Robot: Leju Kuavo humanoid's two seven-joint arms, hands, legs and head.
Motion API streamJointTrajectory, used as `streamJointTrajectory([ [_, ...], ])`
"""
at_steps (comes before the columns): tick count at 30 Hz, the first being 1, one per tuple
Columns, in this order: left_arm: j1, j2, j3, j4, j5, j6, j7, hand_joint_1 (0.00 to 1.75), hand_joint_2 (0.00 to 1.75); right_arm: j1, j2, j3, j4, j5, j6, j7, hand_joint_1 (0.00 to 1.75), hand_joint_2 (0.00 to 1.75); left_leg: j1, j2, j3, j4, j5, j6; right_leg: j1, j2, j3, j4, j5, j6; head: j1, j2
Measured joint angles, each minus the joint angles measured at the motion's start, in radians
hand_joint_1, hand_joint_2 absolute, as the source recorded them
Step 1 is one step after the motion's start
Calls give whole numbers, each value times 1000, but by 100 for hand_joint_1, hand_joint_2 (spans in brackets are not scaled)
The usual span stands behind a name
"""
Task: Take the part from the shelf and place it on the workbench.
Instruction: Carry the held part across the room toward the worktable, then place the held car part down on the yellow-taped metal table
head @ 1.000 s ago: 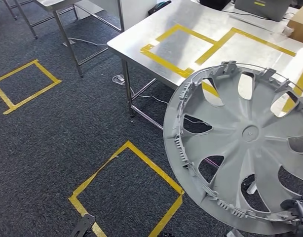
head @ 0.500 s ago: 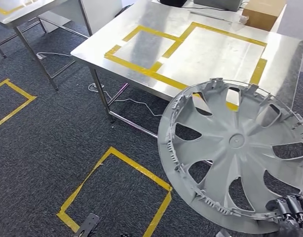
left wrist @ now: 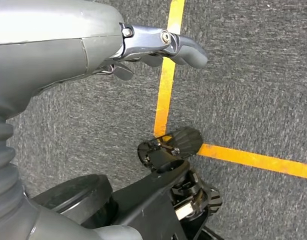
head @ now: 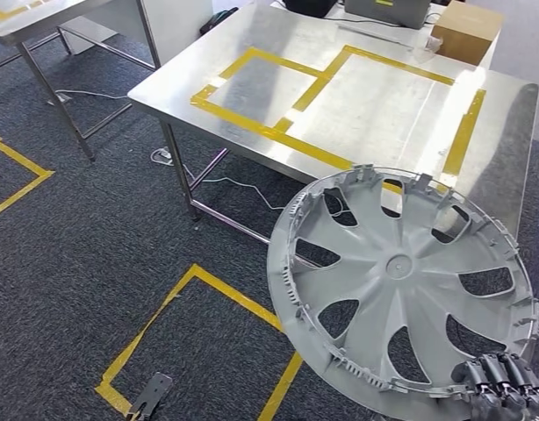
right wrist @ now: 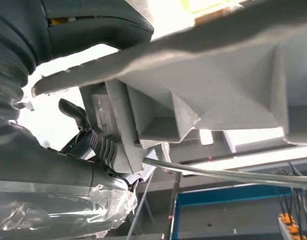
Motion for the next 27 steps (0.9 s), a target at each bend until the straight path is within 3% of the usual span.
streamJointTrajectory([
  [1,0,0,2,0,-2,1,3,0,175,2,-5,6,4,10,0,15,175,175,0,0,6,0,-4,-1,0,0,10,-28,28,-1,0,0],
  [3,0,0,6,0,-5,2,8,0,175,5,-15,19,12,30,0,47,175,175,0,-1,19,0,-13,-5,1,-4,72,-161,102,-6,2,0],
  [4,-1,0,8,0,-6,2,9,0,175,5,-21,27,15,38,0,59,175,175,-2,-1,24,1,-18,-9,2,-5,104,-223,122,-10,2,0],
  [6,-2,0,11,0,-8,3,9,0,175,6,-32,43,21,49,0,79,175,175,-4,0,26,2,-23,-20,6,-7,133,-277,125,-18,2,0],
  [10,-8,-3,19,-3,-15,3,9,0,175,13,-62,78,30,82,0,160,175,175,-3,1,23,24,-45,-41,6,-2,150,-289,118,-41,0,0],
  [11,-10,-3,21,-4,-17,4,9,0,175,14,-71,87,32,89,0,182,175,175,-3,1,6,62,-65,-44,4,-3,157,-293,116,-46,-2,0],
  [13,-10,-4,24,-5,-19,4,9,0,175,13,-89,107,37,102,0,222,175,175,-4,0,-67,195,-120,-46,3,-3,163,-295,111,-55,-5,0],
  [15,-5,-5,26,-5,-23,5,10,0,175,13,-110,126,41,114,0,261,175,175,-4,0,-130,291,-139,-47,3,1,170,-295,104,-58,-6,0],
  [17,-4,-5,27,-5,-26,6,11,0,175,14,-132,142,44,122,0,295,175,175,-3,0,-125,250,-84,-45,2,7,182,-295,96,-56,-6,0],
  [19,-5,-4,28,-5,-27,8,11,0,175,14,-151,154,47,124,0,313,175,175,-3,-1,-67,118,-6,-43,2,11,195,-294,84,-47,-6,0],
  [20,-6,-4,29,-5,-28,8,11,0,175,15,-159,159,47,125,0,317,175,175,-3,-1,-41,64,12,-40,4,12,197,-292,76,-41,-6,0],
  [22,-6,-6,29,-5,-28,9,12,0,175,14,-171,166,47,125,0,320,175,175,-5,-3,-18,17,11,-30,8,15,197,-292,65,-31,-4,0],
  [25,-6,-6,31,-6,-30,12,12,0,175,15,-184,175,48,126,0,321,175,175,-4,-3,-10,10,1,-12,7,12,198,-280,50,-19,-1,0],
  [27,-7,-5,33,-6,-35,14,12,0,175,15,-193,180,48,127,0,322,175,175,-1,-3,-1,8,-6,0,5,4,158,-193,6,-9,5,0],
])
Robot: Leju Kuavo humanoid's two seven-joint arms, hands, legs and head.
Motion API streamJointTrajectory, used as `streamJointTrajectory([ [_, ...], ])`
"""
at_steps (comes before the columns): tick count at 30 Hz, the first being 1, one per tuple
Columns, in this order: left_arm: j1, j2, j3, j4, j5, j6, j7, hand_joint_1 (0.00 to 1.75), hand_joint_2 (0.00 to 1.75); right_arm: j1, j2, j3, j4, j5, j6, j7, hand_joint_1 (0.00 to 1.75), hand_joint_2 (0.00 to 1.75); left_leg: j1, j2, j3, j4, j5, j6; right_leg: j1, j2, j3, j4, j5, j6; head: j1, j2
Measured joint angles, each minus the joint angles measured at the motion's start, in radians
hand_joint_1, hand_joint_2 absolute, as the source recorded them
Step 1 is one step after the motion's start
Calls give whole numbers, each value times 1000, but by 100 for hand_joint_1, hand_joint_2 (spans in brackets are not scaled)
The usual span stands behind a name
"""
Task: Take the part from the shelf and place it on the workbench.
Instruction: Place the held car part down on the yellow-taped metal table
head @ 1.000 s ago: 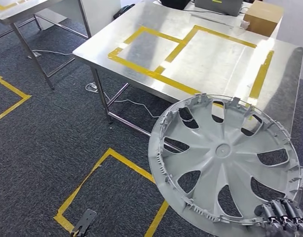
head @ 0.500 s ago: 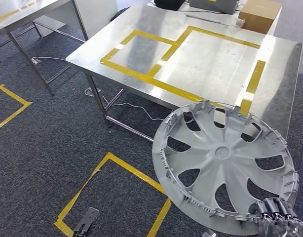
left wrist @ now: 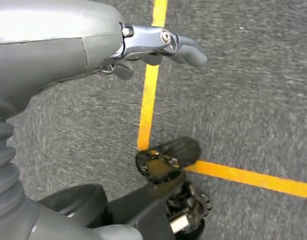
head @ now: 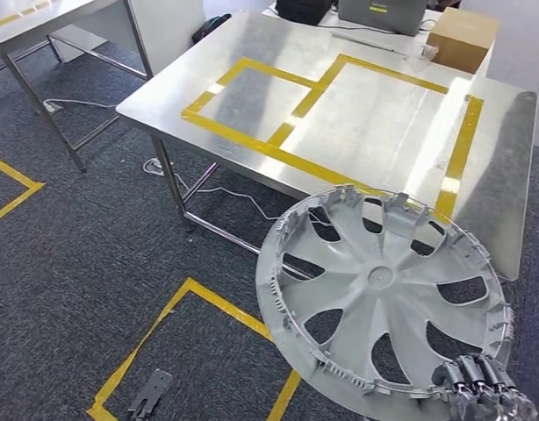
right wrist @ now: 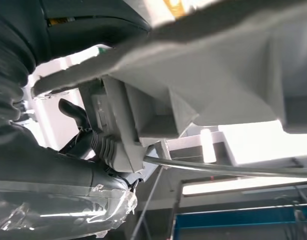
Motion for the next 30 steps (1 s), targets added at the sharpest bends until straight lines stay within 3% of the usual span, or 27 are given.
streamJointTrajectory([
  [2,1,0,3,0,-8,0,0,0,175,0,-5,2,0,0,0,-10,175,175,-2,0,10,0,-11,6,-1,-4,-82,139,-50,6,4,0],
  [3,2,-1,6,0,-12,0,0,0,175,0,-6,2,0,0,0,-23,175,175,-3,0,17,0,-18,7,-2,-5,-115,184,-53,6,4,0],
  [4,4,-1,8,0,-17,0,0,0,175,0,-6,0,0,0,0,-39,175,175,-3,0,26,0,-26,7,-2,-5,-132,192,-34,6,4,0],
  [5,4,-1,12,0,-21,-1,0,0,175,0,-6,-3,0,0,0,-57,175,175,-3,-1,38,0,-34,6,-2,-5,-129,160,5,5,4,0],
  [6,5,-1,14,0,-26,-2,0,0,175,0,-6,-7,0,0,0,-72,175,175,-3,-1,52,0,-44,5,-2,-6,-108,94,57,2,4,0],
  [8,3,-2,19,0,-31,-3,0,0,175,-1,-5,-14,0,0,0,-93,175,175,-5,-1,71,-1,-62,-2,1,-10,-58,-26,117,-5,3,0],
  [9,3,-2,20,0,-33,-4,1,0,175,-1,-5,-16,0,0,0,-99,175,175,-6,-1,75,-1,-69,-7,3,-11,-42,-59,123,-9,2,0],
  [13,0,-5,24,-5,-35,-6,1,0,175,0,-1,-26,-1,0,0,-104,175,175,-3,1,89,-4,-87,-29,6,-9,-14,-83,102,-34,-4,0],
  [15,-4,-5,25,-9,-35,-6,1,0,175,0,3,-31,-2,0,0,-104,175,175,-4,1,55,70,-114,-36,0,-9,16,-98,92,-45,-10,0],
  [17,-4,-6,25,-9,-35,-6,1,0,175,-2,6,-34,-2,0,0,-106,175,175,-4,1,-38,209,-146,-40,0,-9,38,-102,76,-51,-15,0],
  [18,-1,-6,26,-9,-35,-6,1,0,175,-2,8,-36,-1,-1,0,-108,175,175,-4,1,-86,262,-146,-40,0,-6,49,-102,65,-51,-15,0],
  [19,2,-6,27,-9,-35,-6,1,0,175,-2,9,-37,-1,-1,0,-109,175,175,-4,1,-120,283,-126,-40,0,-3,62,-102,54,-51,-15,0],
  [20,5,-6,28,-9,-36,-6,1,0,175,-1,11,-38,-1,-1,0,-111,175,175,-4,1,-135,266,-85,-40,-1,0,78,-102,42,-50,-16,0],
  [21,7,-5,31,-9,-36,-5,1,0,175,-1,12,-40,-1,0,0,-112,175,175,-4,1,-131,215,-28,-38,-1,3,95,-103,28,-47,-15,0],
  [22,8,-4,34,-9,-37,-5,1,0,175,-1,13,-41,-1,0,0,-114,175,175,-5,2,-116,155,24,-37,-2,4,109,-104,14,-43,-15,0],
  [23,7,-3,37,-9,-39,-5,1,0,175,-1,15,-43,-1,0,0,-117,175,175,-6,1,-96,95,52,-35,-1,5,119,-104,0,-37,-16,0],
  [25,6,-4,41,-10,-43,-4,2,0,175,-2,20,-47,-2,-1,0,-124,175,175,-10,1,-68,31,50,-26,1,6,134,-113,-17,-25,-15,0],
  [28,7,-5,47,-12,-48,-2,4,0,175,-3,26,-50,-2,0,0,-136,175,175,-9,-1,-41,5,24,-5,2,4,152,-112,-10,-11,-8,0],
  [30,7,-4,51,-14,-51,-2,5,0,175,-4,27,-52,-2,0,0,-141,175,175,-7,-4,-15,-2,9,4,2,-1,98,-17,-5,-7,-4,0],
])
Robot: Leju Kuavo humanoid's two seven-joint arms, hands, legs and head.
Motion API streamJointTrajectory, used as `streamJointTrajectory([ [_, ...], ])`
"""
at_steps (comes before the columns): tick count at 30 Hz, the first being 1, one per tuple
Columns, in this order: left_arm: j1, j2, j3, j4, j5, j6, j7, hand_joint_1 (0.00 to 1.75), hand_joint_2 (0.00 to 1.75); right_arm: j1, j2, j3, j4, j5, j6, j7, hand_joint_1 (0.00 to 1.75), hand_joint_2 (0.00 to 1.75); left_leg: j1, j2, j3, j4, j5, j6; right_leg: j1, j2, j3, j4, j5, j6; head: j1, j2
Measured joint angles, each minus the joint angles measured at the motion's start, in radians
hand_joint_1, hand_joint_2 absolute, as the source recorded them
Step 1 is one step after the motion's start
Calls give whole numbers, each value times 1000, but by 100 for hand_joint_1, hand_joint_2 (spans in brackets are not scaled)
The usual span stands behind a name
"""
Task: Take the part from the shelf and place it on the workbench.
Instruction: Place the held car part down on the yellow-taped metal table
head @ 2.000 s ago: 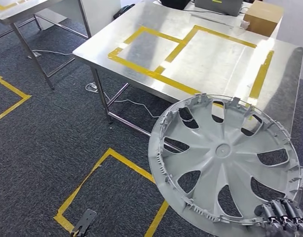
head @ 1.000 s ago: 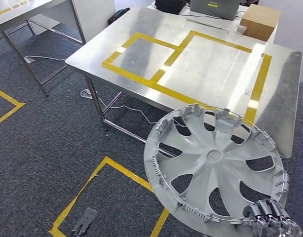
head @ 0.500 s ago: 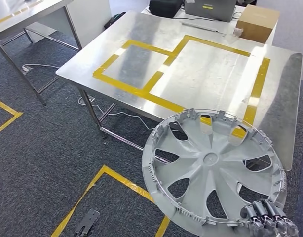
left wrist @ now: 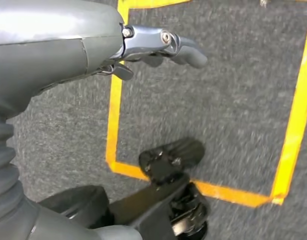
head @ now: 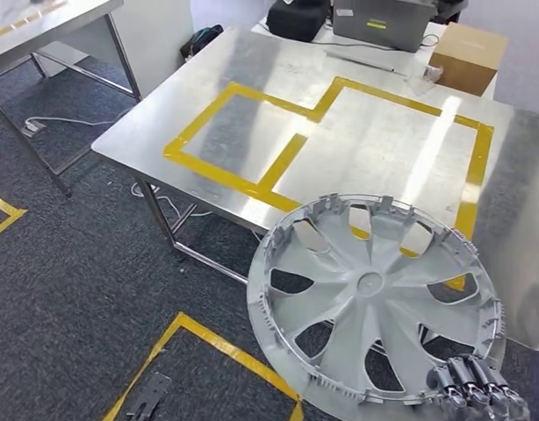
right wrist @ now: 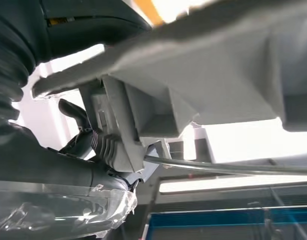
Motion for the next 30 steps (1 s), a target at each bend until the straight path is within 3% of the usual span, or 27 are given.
streamJointTrajectory([
  [1,0,1,2,0,-1,0,0,0,175,-1,0,-1,0,0,0,-1,175,175,0,0,12,-2,-11,3,0,-2,-48,73,-10,1,2,0],
  [3,3,1,6,0,-2,-1,0,0,175,-1,1,-3,0,0,0,-2,175,175,0,-1,43,-3,-39,6,0,-3,-150,190,-70,5,3,0],
  [5,6,1,11,0,-3,-2,0,0,175,-1,1,-6,1,0,0,-1,175,175,0,-4,85,-3,-70,6,-1,-3,-207,196,-113,8,4,0],
  [6,6,1,13,0,-3,-2,0,0,175,0,1,-8,1,0,0,-1,175,175,-1,-5,109,-3,-87,6,-1,-3,-216,157,-95,7,5,0],
  [7,6,2,14,0,-4,-2,0,0,175,0,2,-10,1,0,0,-1,175,175,-1,-6,129,-4,-105,5,-1,-4,-220,101,-39,4,5,0],
  [9,6,1,16,0,-5,-3,0,0,175,1,2,-13,3,0,0,2,175,175,-2,-7,163,-8,-140,-2,4,-8,-219,3,103,-5,4,0],
  [10,6,1,17,0,-6,-4,0,0,175,1,3,-13,4,0,0,5,175,175,-1,-7,175,-13,-151,-7,8,-9,-216,-23,149,-11,2,0],
  [11,4,1,17,-1,-7,-5,0,0,175,1,4,-14,5,0,0,9,175,175,1,-7,188,-17,-155,-14,13,-9,-208,-33,163,-17,1,0],
  [12,2,-1,18,-2,-9,-5,0,0,175,1,5,-15,5,0,0,12,175,175,3,-7,194,-17,-150,-21,15,-8,-195,-39,153,-24,0,0],
  [13,-1,-2,18,-3,-10,-5,-1,0,175,2,6,-17,5,0,0,14,175,175,5,-6,187,7,-134,-27,15,-6,-182,-48,151,-31,-1,0],
  [14,-4,-4,18,-4,-11,-5,-2,0,175,2,8,-19,5,0,0,16,175,175,5,-5,160,58,-111,-32,14,-7,-165,-57,145,-37,-1,0],
  [15,-6,-6,18,-5,-12,-5,-2,0,175,1,9,-21,5,0,0,17,175,175,5,-5,117,126,-94,-36,11,-6,-147,-66,137,-42,-2,0],
  [16,-5,-8,19,-5,-12,-6,-3,0,175,0,10,-22,6,0,0,18,175,175,5,-4,63,200,-95,-40,8,-7,-128,-76,127,-47,-3,0],
  [17,-3,-8,19,-5,-12,-6,-3,0,175,-1,11,-23,6,0,0,19,175,175,5,-4,11,257,-121,-43,6,-6,-107,-83,115,-50,-5,0],
  [18,0,-8,20,-5,-12,-5,-3,0,175,-1,11,-23,6,0,0,20,175,175,5,-4,-31,288,-167,-45,4,-4,-86,-88,101,-51,-4,0],
  [20,4,-6,23,-5,-12,-5,-3,0,175,-1,12,-24,6,0,0,21,175,175,5,-4,-85,283,-248,-48,-1,2,-38,-93,69,-49,-5,0],
  [21,5,-5,24,-5,-12,-4,-3,0,175,-1,12,-24,6,0,0,21,175,175,5,-3,-97,252,-249,-48,-5,3,-13,-94,50,-45,-5,0],
  [22,5,-4,25,-5,-12,-4,-3,0,175,-1,12,-25,6,0,0,21,175,175,6,-2,-102,205,-208,-50,-9,4,10,-94,30,-40,-6,0],
  [24,7,-3,26,-5,-12,-4,-2,0,175,-1,12,-26,7,0,0,21,175,175,9,7,-104,91,-57,-53,-10,6,48,-94,-13,-28,-12,0],
  [25,7,-4,27,-5,-12,-4,-2,0,175,-2,12,-27,7,0,0,21,175,175,10,11,-102,54,1,-53,-9,7,63,-100,-34,-23,-14,0],
  [26,5,-5,28,-6,-12,-4,-2,0,175,-2,13,-27,6,0,0,21,175,175,11,14,-99,30,32,-50,-7,7,81,-103,-43,-17,-16,0],
  [28,3,-6,30,-6,-12,-3,-1,0,175,-3,14,-28,6,0,0,21,175,175,13,10,-81,23,40,-37,-6,5,99,-98,-38,-7,-13,0],
  [29,3,-6,31,-6,-12,-3,-1,0,175,-3,14,-28,6,0,0,21,175,175,15,7,-69,19,41,-29,-6,2,89,-64,-23,-1,-11,0],
  [30,3,-6,32,-6,-12,-2,-1,0,175,-4,14,-28,6,0,0,21,175,175,15,7,-56,19,38,-21,-7,-1,59,-12,-15,3,-9,0],
])
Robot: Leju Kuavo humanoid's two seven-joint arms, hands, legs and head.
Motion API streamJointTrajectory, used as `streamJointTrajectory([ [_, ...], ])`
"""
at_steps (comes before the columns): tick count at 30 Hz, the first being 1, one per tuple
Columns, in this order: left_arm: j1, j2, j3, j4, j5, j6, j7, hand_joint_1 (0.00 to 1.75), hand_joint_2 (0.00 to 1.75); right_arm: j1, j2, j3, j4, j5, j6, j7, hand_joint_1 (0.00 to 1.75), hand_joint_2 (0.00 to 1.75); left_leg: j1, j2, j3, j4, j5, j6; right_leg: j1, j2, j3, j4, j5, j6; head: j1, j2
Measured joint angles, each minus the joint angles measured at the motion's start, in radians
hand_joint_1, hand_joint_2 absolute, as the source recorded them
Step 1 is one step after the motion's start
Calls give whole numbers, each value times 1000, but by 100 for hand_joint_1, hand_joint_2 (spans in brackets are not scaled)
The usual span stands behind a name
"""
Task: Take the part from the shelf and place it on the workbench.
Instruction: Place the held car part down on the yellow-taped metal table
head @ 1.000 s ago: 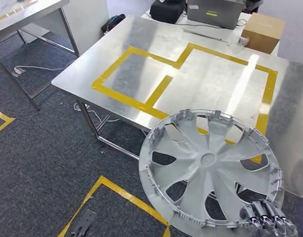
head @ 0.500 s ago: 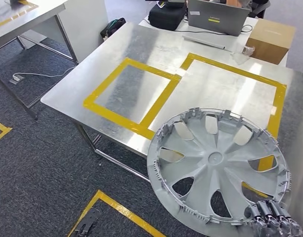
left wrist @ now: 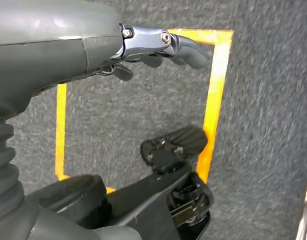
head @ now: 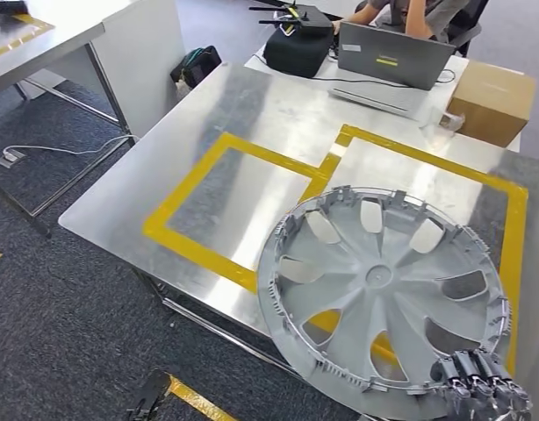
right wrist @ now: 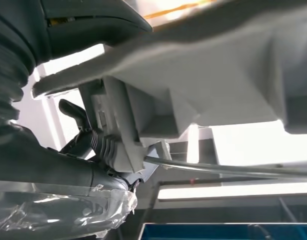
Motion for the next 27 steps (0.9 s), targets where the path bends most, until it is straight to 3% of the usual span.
streamJointTrajectory([
  [1,0,0,1,0,0,1,0,0,175,-1,0,0,0,0,0,0,175,175,-1,-1,14,-1,-9,7,0,-3,-44,68,-5,4,2,0],
  [2,0,1,1,0,0,1,0,0,175,-1,0,0,0,0,0,0,175,175,-2,-1,28,-3,-20,11,0,-5,-94,134,-27,6,3,0],
  [3,0,1,1,0,0,2,0,0,175,-1,0,0,0,0,0,0,175,175,-3,-2,45,-5,-34,14,0,-5,-142,181,-72,6,3,0],
  [5,2,1,1,0,0,2,0,0,175,-1,0,0,1,-1,0,1,175,175,-6,-7,82,-7,-64,17,0,-5,-207,203,-172,4,4,0],
  [6,3,1,2,0,0,3,0,0,175,-1,0,0,2,-1,0,1,175,175,-8,-9,105,-8,-81,18,1,-5,-226,179,-191,1,5,0],
  [7,3,1,2,0,0,3,0,0,175,-1,0,0,3,-1,0,2,175,175,-11,-11,128,-8,-98,18,2,-5,-236,137,-165,-6,6,0],
  [10,2,-1,2,0,0,3,0,0,175,1,0,0,5,0,0,4,175,175,-15,-15,181,-11,-147,13,15,-4,-237,7,68,-34,3,0],
  [11,1,-2,2,0,0,3,0,0,175,2,0,0,5,0,0,7,175,175,-14,-17,194,-9,-156,8,20,-3,-230,-12,123,-40,1,0],
  [13,-2,-6,4,-1,-1,3,-5,0,175,2,1,0,4,0,0,16,175,175,-10,-18,208,5,-152,-6,25,-2,-200,-33,149,-44,1,0],
  [14,-3,-7,5,-1,-2,3,-8,0,175,2,1,0,4,0,0,26,175,175,-10,-17,199,31,-139,-11,23,-3,-188,-47,157,-45,2,0],
  [16,-6,-9,10,-2,-6,3,-14,0,175,-1,1,1,4,0,0,60,175,175,-10,-15,137,125,-127,-18,16,-5,-162,-72,158,-47,0,0],
  [18,-4,-10,18,-2,-13,5,-17,0,175,-6,2,2,5,-12,0,104,175,175,-11,-13,57,219,-178,-23,13,-3,-146,-86,151,-50,-3,0],
  [20,3,-9,29,-2,-18,8,-21,0,175,-13,12,-7,5,-53,0,118,175,175,-9,-13,8,242,-235,-28,9,1,-130,-90,137,-51,-4,0],
  [21,6,-9,36,-2,-20,9,-24,0,175,-18,23,-20,5,-85,0,106,175,175,-8,-13,0,218,-227,-32,6,3,-121,-90,129,-49,-5,0],
  [22,8,-8,42,-2,-22,11,-26,0,175,-24,38,-40,5,-123,0,85,175,175,-5,-13,5,173,-188,-36,3,4,-111,-89,120,-46,-5,0],
  [24,13,-8,54,-2,-24,13,-28,0,175,-36,68,-90,5,-191,0,45,175,175,2,-11,27,53,-72,-47,0,5,-98,-83,102,-35,-7,0],
  [26,17,-10,62,-2,-25,14,-30,0,175,-45,87,-135,1,-234,0,36,175,175,5,-8,35,-7,-19,-39,2,8,-100,-76,86,-22,-11,0],
  [27,20,-11,66,-2,-25,14,-32,0,175,-48,94,-154,-3,-253,0,44,175,175,4,-7,33,-10,-18,-30,3,8,-99,-74,80,-17,-14,0],
])
